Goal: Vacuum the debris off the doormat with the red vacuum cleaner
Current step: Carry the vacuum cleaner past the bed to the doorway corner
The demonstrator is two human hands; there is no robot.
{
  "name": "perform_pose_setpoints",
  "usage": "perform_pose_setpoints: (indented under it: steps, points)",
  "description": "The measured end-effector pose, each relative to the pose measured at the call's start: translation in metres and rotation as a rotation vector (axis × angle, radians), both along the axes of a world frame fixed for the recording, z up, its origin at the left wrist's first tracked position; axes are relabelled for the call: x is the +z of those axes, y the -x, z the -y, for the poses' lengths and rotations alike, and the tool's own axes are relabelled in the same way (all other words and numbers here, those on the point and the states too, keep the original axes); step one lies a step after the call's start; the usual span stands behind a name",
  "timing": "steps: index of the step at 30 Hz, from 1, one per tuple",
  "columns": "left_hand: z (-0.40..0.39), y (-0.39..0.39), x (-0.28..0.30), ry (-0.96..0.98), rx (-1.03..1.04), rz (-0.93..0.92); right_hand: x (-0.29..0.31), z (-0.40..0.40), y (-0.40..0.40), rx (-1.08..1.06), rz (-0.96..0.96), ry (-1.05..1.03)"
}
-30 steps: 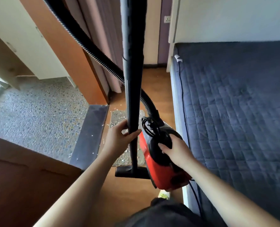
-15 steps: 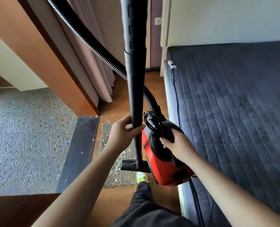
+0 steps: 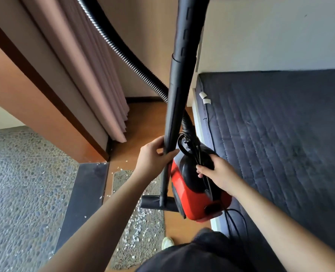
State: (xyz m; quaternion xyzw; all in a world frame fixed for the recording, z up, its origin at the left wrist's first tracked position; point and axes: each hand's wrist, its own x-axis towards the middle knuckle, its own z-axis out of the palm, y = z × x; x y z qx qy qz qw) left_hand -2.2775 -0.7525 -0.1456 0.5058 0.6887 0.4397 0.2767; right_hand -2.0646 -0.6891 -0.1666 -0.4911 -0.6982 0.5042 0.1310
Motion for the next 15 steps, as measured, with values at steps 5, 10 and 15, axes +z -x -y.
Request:
perform_pose_setpoints:
  steps: [5, 10, 15]
  points:
    - [-0.076, 0.024, -0.004, 0.011, -0.014, -0.03, -0.008, -0.08, 0.025, -0.009, -0.106, 0.103]
    - [-0.163, 0.054, -0.011, 0.05, 0.01, -0.077, -0.028, -0.164, 0.05, -0.007, -0.156, 0.161]
    - [-0.247, 0.082, -0.01, 0.153, 0.051, -0.047, -0.03, -0.246, 0.079, -0.01, -0.152, 0.209]
